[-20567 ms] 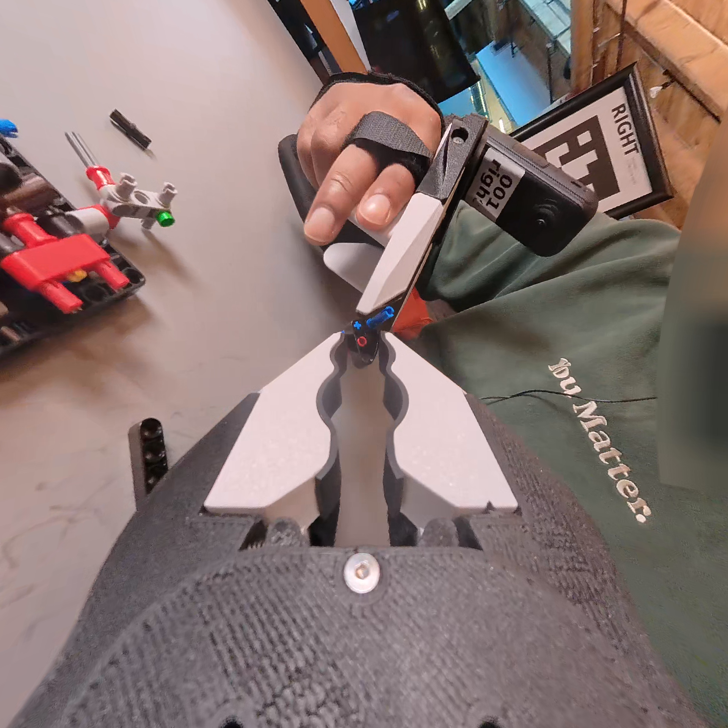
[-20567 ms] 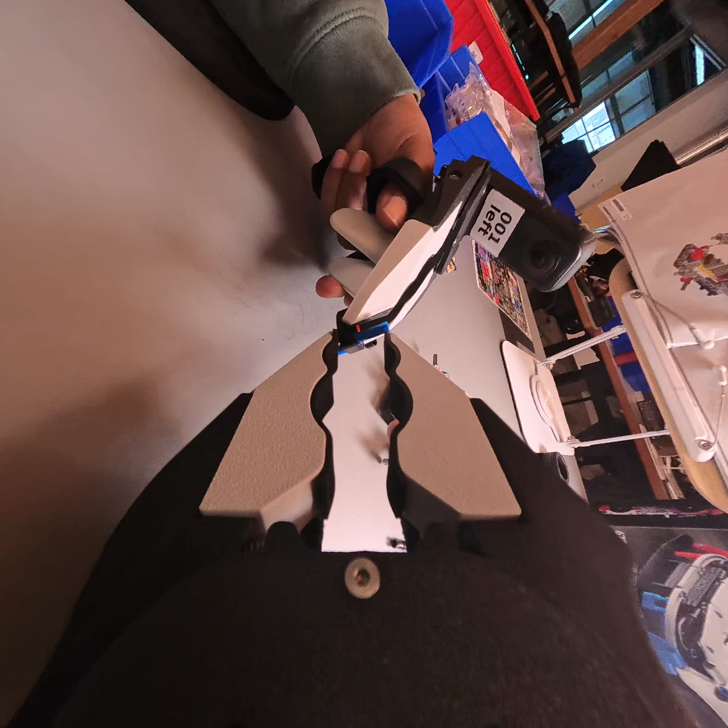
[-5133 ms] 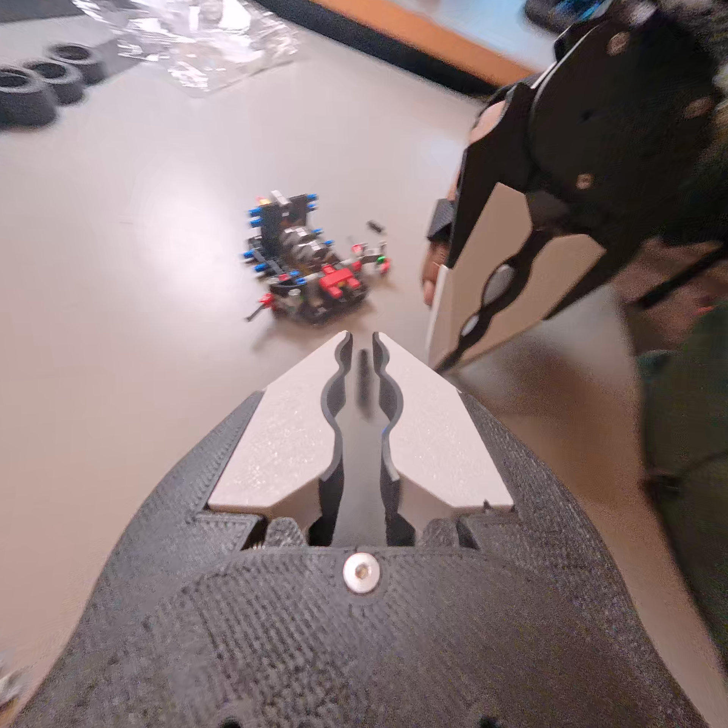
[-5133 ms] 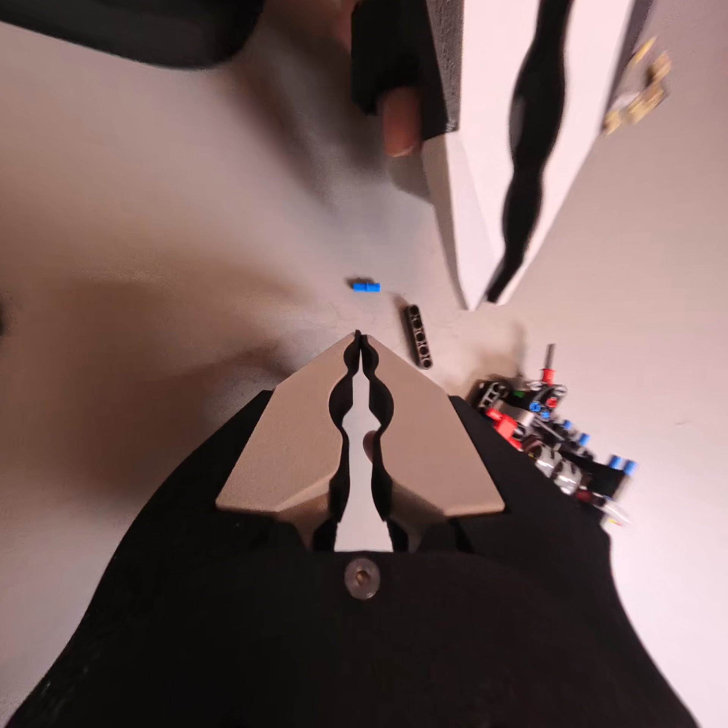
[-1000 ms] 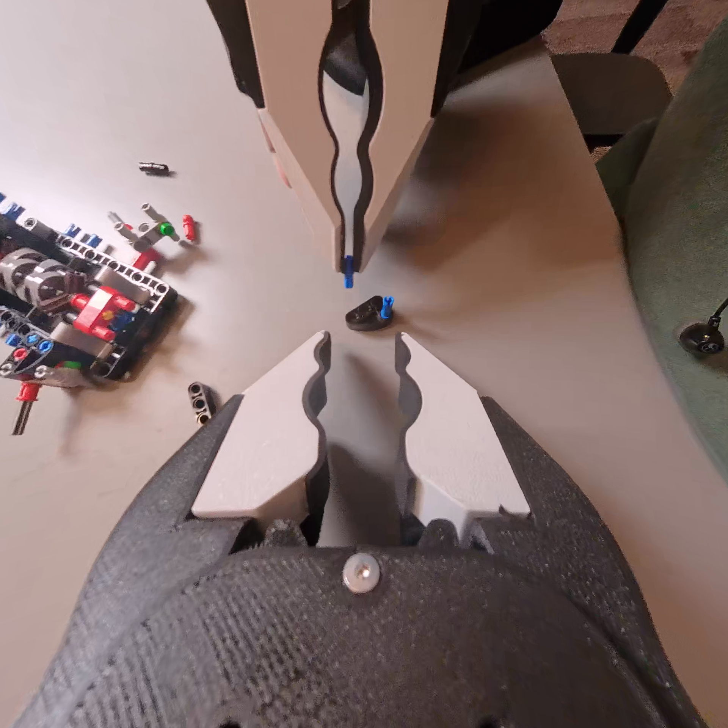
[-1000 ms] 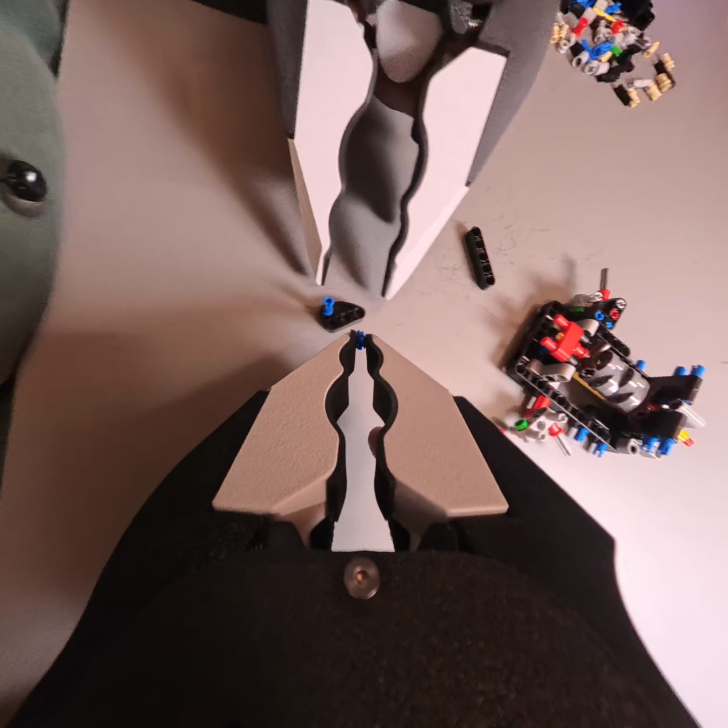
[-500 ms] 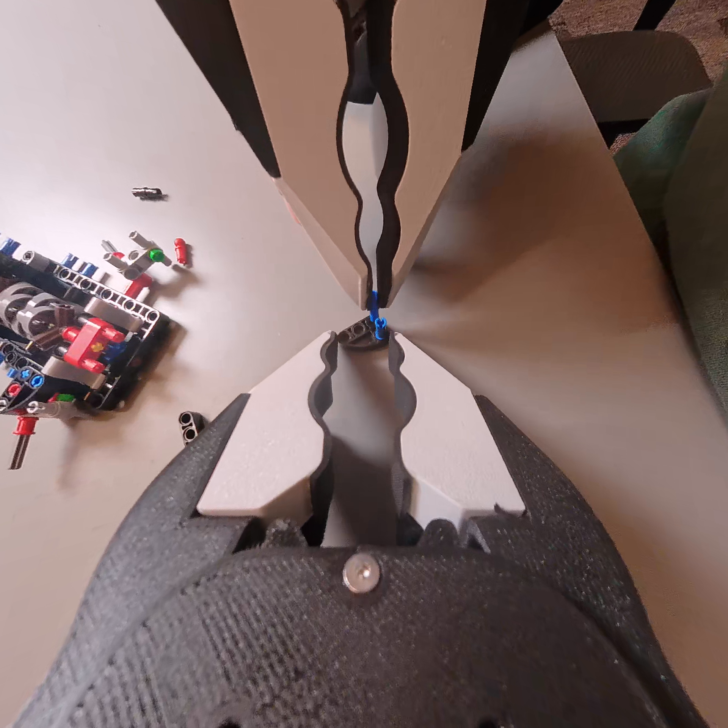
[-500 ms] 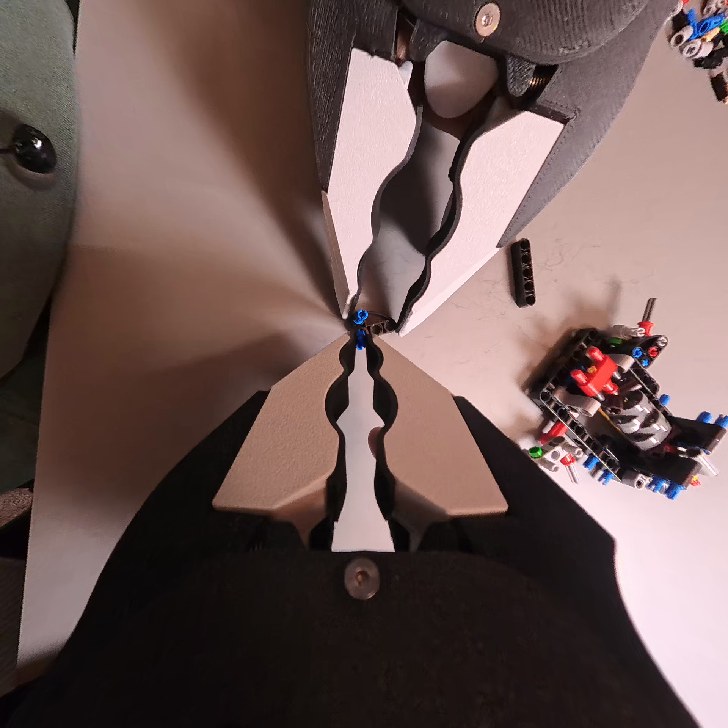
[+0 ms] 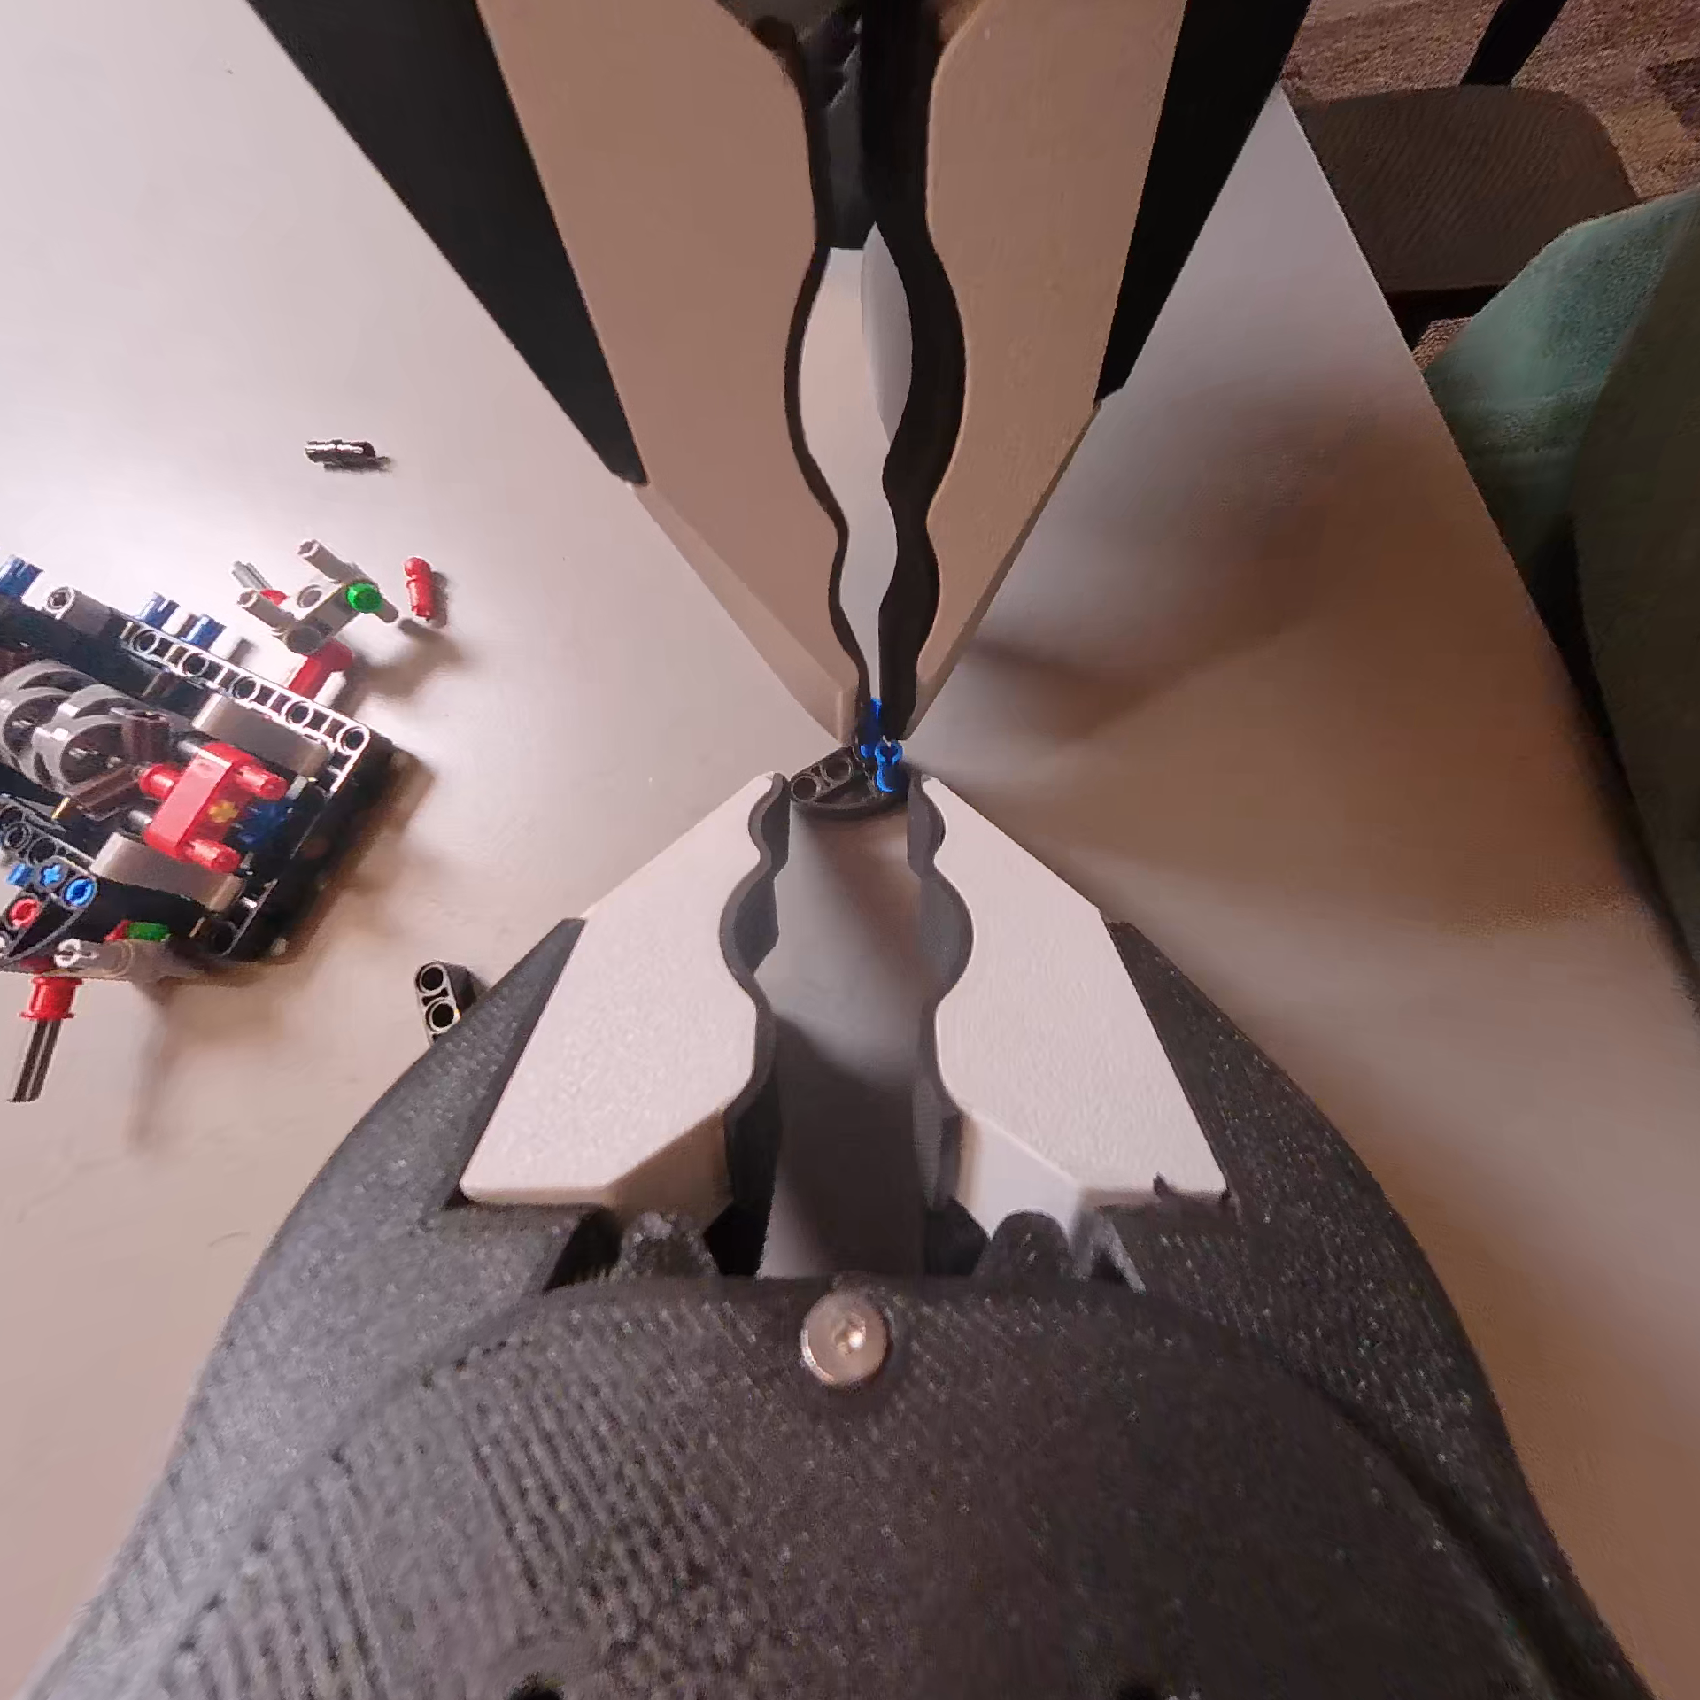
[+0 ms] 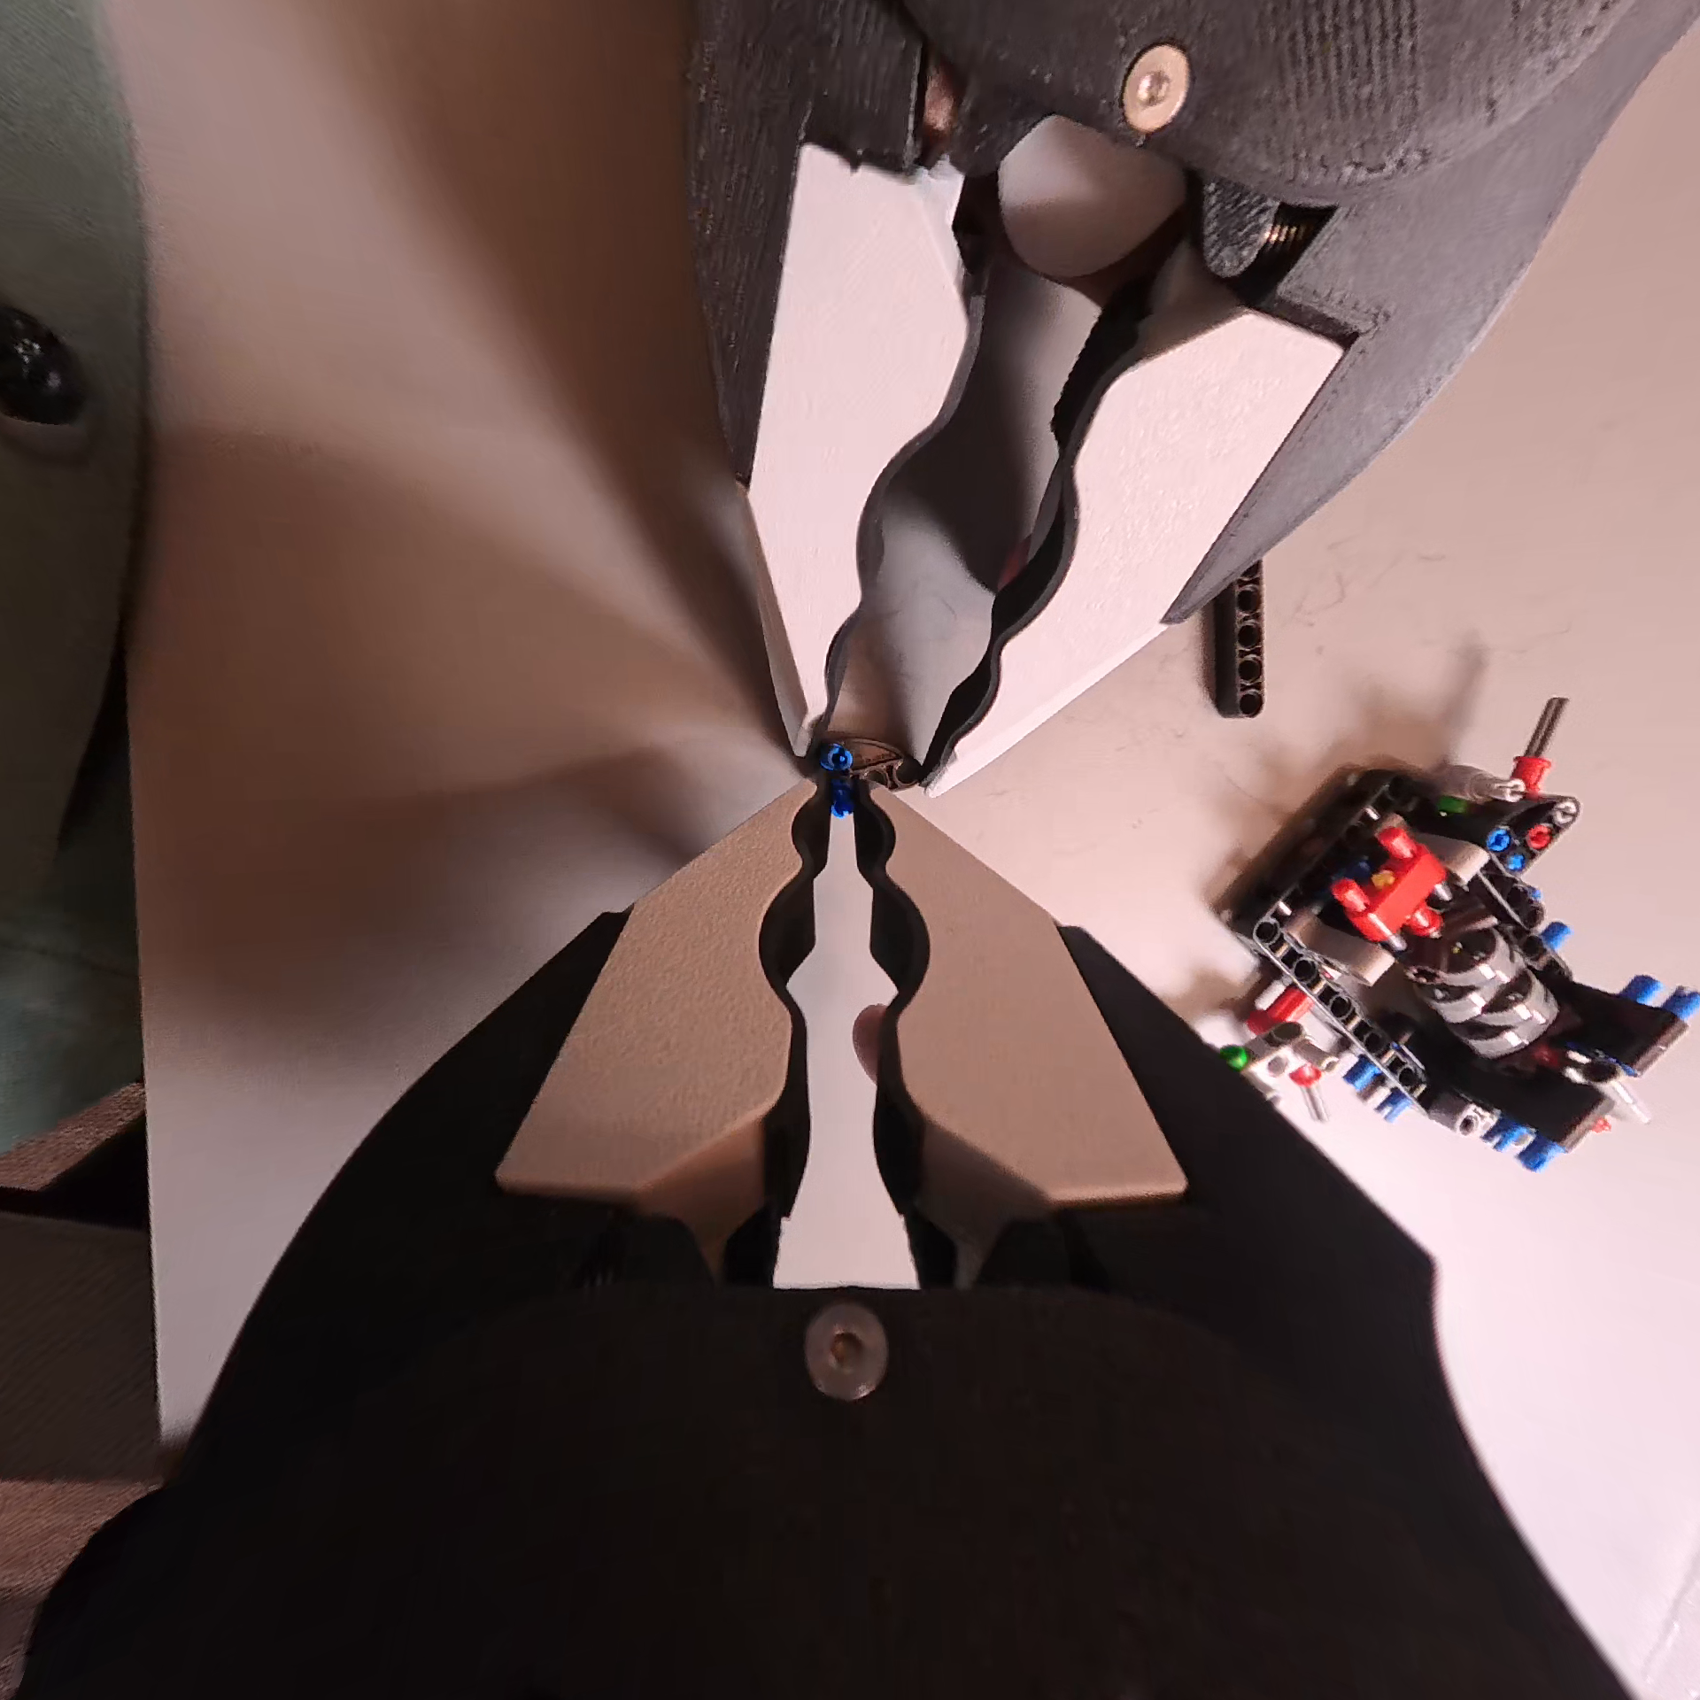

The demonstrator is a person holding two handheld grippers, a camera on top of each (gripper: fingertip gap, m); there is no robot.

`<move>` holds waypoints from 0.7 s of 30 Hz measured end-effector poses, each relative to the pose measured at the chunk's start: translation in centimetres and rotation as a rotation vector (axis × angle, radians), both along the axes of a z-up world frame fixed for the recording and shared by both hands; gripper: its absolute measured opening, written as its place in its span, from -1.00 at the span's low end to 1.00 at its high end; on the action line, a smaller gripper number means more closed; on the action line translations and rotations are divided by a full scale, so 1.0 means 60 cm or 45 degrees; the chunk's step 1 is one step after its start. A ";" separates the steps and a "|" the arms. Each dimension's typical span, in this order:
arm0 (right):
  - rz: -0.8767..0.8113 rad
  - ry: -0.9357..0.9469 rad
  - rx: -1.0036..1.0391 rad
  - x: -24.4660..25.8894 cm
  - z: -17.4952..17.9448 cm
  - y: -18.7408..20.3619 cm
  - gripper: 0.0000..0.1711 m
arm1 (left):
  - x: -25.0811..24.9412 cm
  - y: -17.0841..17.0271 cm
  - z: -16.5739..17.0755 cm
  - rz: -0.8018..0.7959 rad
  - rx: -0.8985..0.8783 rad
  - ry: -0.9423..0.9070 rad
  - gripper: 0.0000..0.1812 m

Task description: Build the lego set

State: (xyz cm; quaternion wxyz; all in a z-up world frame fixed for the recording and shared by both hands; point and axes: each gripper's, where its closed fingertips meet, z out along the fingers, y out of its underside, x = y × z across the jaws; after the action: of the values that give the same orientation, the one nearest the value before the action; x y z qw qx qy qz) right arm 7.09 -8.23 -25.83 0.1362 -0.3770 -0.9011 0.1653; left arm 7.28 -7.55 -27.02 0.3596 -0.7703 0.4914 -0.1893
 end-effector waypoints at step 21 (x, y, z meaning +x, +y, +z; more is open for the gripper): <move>0.021 -0.020 0.039 -0.002 -0.004 0.000 -0.99 | 0.000 0.000 0.001 0.013 0.039 -0.027 -0.74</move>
State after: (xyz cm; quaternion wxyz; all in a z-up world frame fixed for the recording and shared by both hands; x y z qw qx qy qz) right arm 6.96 -8.22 -26.08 0.1336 -0.3688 -0.9076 0.1496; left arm 7.29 -7.54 -26.95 0.3774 -0.7652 0.4865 -0.1881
